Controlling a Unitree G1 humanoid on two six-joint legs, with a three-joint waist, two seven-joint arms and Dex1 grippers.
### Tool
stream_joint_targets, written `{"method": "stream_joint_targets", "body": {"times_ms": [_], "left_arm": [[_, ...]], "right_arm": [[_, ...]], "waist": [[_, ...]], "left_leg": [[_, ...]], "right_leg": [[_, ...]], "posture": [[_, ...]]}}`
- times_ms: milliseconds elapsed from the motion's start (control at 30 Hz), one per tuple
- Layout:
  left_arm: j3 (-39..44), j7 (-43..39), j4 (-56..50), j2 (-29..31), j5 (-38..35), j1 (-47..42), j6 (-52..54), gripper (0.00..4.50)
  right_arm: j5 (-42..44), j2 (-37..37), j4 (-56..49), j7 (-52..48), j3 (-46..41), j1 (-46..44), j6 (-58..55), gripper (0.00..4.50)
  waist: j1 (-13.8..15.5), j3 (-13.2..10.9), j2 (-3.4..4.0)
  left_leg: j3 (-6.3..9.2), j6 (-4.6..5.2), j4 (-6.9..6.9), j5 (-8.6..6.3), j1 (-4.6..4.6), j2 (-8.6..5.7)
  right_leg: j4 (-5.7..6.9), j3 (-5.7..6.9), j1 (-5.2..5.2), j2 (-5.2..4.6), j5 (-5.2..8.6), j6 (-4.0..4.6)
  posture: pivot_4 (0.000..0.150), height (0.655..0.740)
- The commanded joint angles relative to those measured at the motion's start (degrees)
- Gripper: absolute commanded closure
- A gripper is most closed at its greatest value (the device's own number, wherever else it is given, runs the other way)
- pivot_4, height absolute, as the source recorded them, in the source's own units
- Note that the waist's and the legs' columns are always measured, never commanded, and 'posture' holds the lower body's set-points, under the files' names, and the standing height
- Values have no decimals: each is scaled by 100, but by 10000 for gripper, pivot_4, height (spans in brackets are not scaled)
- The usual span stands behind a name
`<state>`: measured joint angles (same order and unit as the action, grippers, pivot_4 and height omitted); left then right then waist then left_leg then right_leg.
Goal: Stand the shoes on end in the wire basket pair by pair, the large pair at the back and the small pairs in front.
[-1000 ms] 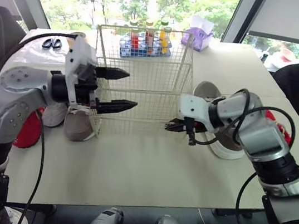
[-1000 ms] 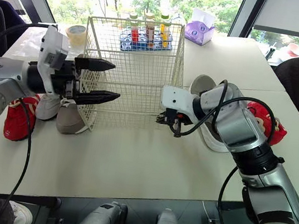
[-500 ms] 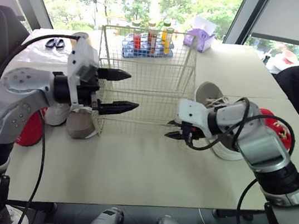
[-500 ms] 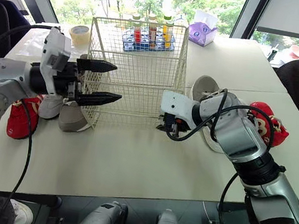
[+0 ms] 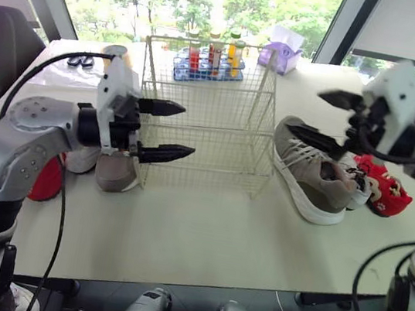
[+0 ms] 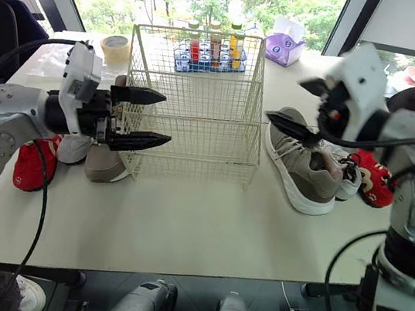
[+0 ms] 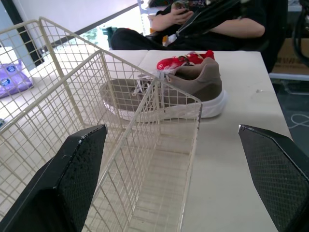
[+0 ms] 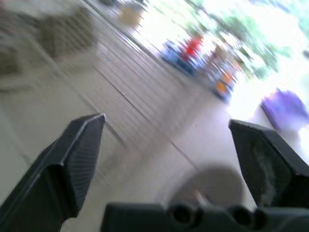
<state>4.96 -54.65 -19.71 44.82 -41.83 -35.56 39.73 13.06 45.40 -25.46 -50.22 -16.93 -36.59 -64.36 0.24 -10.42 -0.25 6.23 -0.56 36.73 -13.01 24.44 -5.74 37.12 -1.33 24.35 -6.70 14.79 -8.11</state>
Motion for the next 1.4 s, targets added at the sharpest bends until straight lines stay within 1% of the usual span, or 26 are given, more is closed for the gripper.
{"method": "stream_joint_targets", "body": {"times_ms": [33, 133, 200, 267, 367, 467, 633, 700, 767, 867, 900, 1000, 1033, 1267, 1400], "left_arm": [[-75, -118, 38, -33, 47, -105, -97, 0], [-159, -218, 153, -72, 107, -153, -180, 0], [-193, -281, 218, -98, 140, -183, -226, 0], [-226, -346, 268, -109, 204, -192, -273, 0], [-251, -380, 273, -130, 258, -184, -301, 0], [-250, -389, 254, -138, 286, -169, -310, 0], [-227, -344, 177, -126, 309, -114, -303, 0], [-212, -311, 136, -132, 307, -94, -288, 0], [-194, -271, 88, -136, 299, -66, -268, 0], [-192, -229, 55, -135, 292, -51, -256, 0], [-185, -217, 54, -133, 284, -55, -251, 0], [-137, -174, 75, -158, 228, -82, -222, 0], [-103, -145, 100, -192, 172, -107, -193, 0], [162, -149, 568, -290, -137, -443, -70, 0], [363, -77, 1024, -374, -272, -824, 1, 0]], "right_arm": [[-93, -210, -399, 761, -473, 515, -467, 602], [-105, -507, -483, 1206, -743, 1100, -543, 602], [-107, -560, -504, 1295, -846, 1641, -304, 602], [68, -780, -476, 1387, -1052, 1917, -331, 602], [147, -985, -348, 1475, -1017, 2383, -102, 602], [255, -1156, -244, 1565, -971, 2601, 154, 602], [396, -1395, -60, 1732, -842, 2654, 585, 602], [423, -1422, -5, 1773, -758, 2693, 754, 5837], [437, -1450, 50, 1823, -712, 2707, 960, 12340], [479, -1470, 143, 1912, -683, 2644, 1158, 23372], [496, -1465, 158, 1934, -677, 2616, 1224, 26201], [587, -1439, 132, 2006, -721, 2497, 1375, 39484], [659, -1462, 106, 2092, -840, 2352, 1405, 42264], [1166, -1049, 24, 2528, -1555, 1118, 1260, 42264], [1604, -466, 6, 2538, -1796, 178, 1001, 42264]], "waist": [[3, 0, 4], [-2, 1, 6], [10, 1, 6], [34, 1, 6], [33, 1, 6], [30, 1, 6], [-4, 1, 6], [-14, 1, 6], [-24, 1, 6], [-73, 1, 5], [-101, 2, 4], [-110, 4, 2], [-109, 4, 2], [-91, -5, 17], [-81, -5, 17]], "left_leg": [[-2, 1, 2, -1, 0, 0], [-5, 2, 5, -1, -1, 2], [-4, 3, 9, -1, 0, 1], [-5, 7, 14, -4, 0, 0], [-7, 10, 24, -6, -1, -1], [-5, 14, 25, -8, -5, 0], [-5, 14, 24, -8, -5, 0], [-5, 14, 23, -8, -5, 1], [-5, 14, 23, -8, -5, 1], [-4, 14, 24, -8, -6, 2], [-4, 14, 24, -8, -7, 2], [-3, 15, 22, -9, -17, 5], [-4, 15, 22, -9, -17, 5], [-5, 14, 23, -8, -3, 3], [-4, 13, 23, -7, -1, 2]], "right_leg": [[3, -1, 1, -1, 0, 0], [11, -5, 3, 0, 0, 0], [9, -4, 2, 0, 0, 0], [7, -3, -3, 0, 0, 0], [9, -4, -8, -1, -1, -2], [9, -2, -14, 0, -1, -2], [9, -2, -12, 1, -1, -2], [9, -2, -12, 2, -1, -2], [9, -2, -12, 2, -1, -2], [9, -2, -14, 2, -1, -2], [9, -2, -15, 3, -1, -2], [8, -2, -25, 7, -1, -1], [8, -2, -25, 7, -1, -1], [10, -3, -6, 4, -1, -1], [7, 0, -9, 3, -1, -1]], "posture": [[1500, 7400], [1500, 7400], [1500, 7400], [1500, 7400], [1500, 7400], [1500, 7400], [1500, 7400], [1500, 7400], [1500, 7400], [1500, 7400], [1500, 7400], [1500, 7400], [1500, 7400], [1500, 7400], [1500, 7400]]}}
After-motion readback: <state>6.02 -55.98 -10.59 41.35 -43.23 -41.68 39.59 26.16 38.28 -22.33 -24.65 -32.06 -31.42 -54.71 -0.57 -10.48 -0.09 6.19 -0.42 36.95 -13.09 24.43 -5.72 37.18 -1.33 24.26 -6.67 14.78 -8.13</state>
